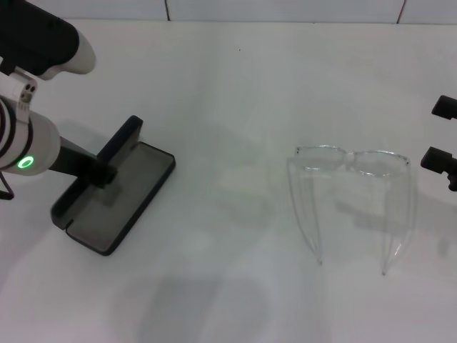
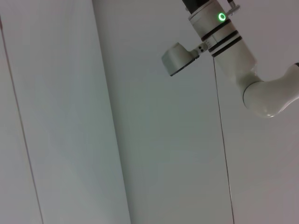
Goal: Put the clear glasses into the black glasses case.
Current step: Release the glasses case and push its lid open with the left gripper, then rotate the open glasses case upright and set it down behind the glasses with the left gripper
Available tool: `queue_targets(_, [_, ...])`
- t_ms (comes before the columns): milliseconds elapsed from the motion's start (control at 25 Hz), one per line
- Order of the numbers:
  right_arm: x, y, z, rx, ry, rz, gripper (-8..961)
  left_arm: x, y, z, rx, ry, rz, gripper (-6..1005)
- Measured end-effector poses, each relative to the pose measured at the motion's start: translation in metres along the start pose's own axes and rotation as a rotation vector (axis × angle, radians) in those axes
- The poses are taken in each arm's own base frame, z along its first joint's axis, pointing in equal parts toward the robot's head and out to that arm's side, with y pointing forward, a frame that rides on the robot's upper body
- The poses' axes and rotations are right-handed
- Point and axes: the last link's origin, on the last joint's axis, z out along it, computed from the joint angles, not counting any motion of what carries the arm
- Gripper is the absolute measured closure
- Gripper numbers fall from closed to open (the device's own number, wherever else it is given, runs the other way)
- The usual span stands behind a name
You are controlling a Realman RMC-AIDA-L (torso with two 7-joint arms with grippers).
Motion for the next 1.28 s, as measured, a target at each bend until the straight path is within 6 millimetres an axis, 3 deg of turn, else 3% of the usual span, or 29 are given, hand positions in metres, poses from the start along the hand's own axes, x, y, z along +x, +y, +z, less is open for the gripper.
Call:
queue_targets(200, [0.001,0.001,-0.003,0.012,-0.008,0.004,84,0.000,0.001,0.000,0.001,0.000,0.020,713])
queue_targets(400, [-0.003,0.002,-0.011,0.041,-0.043,-0.003,83,0.009,0.002,-0.011,0.015,0.047,0.065,802])
queue_targets(560, [-0.008,0.007,-0.022,0.057,-0.090,-0.018,83,0.021,0.006,-0.021,0.029,0.110,0.135,802])
queue_targets(800, [-0.021,0.025,-0.062,0.064,-0.175,-0.064,83,0.050,0.031,-0.026,0.058,0.274,0.391,802])
queue_targets(1000, [-0.024,0.044,-0.077,-0.046,-0.168,-0.032,83,0.075,0.053,-0.015,0.086,0.395,0.604,803])
queue_targets(1280, [-0.013,0.052,-0.073,-0.075,-0.133,0.028,83,0.096,0.080,0.024,0.078,0.403,0.819,803])
